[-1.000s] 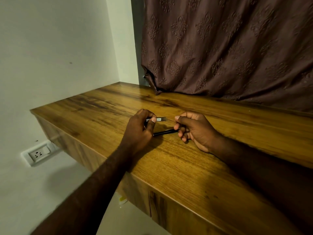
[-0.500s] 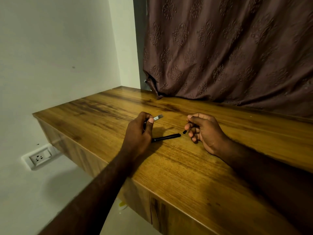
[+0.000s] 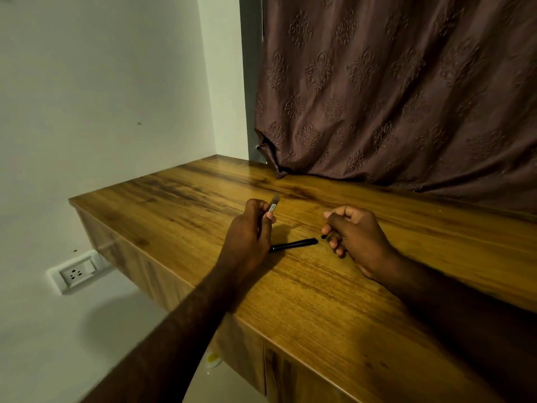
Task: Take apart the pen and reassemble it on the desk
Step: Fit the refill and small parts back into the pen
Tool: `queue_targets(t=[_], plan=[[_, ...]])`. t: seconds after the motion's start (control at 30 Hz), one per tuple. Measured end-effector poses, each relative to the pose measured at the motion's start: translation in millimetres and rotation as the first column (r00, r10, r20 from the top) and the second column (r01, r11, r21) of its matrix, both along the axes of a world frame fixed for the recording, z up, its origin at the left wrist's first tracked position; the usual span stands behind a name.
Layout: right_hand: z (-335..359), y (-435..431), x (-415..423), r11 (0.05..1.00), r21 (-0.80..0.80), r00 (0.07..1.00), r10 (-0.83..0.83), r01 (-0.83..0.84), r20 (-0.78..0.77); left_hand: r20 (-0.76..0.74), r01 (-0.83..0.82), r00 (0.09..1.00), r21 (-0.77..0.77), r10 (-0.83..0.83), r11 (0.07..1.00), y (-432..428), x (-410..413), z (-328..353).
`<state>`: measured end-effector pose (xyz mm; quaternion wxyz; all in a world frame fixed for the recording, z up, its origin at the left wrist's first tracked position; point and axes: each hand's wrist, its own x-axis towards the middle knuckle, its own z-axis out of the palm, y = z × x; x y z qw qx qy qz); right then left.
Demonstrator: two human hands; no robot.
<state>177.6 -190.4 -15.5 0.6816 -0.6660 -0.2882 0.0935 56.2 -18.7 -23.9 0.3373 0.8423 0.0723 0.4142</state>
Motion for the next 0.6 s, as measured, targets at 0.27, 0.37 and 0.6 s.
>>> queue_targets(t=[0.27, 0.37, 0.6], plan=[[-6, 0, 8, 0.953, -0.167, 0.881, -0.157, 0.254, 0.446, 0.050, -0.106, 0.993, -0.027, 0.108, 0.994, -1, -4, 6], [-2, -17, 32, 0.895, -0.180, 0.835, -0.286, 0.408, 0.471, 0.022, -0.094, 0.995, -0.047, 0.095, 0.994, -4, -5, 7], [-6, -24, 44, 0.860, -0.298, 0.864, -0.270, 0.415, 0.424, -0.011, -0.073, 0.997, -0.055, 0.072, 0.996, -4, -5, 8]])
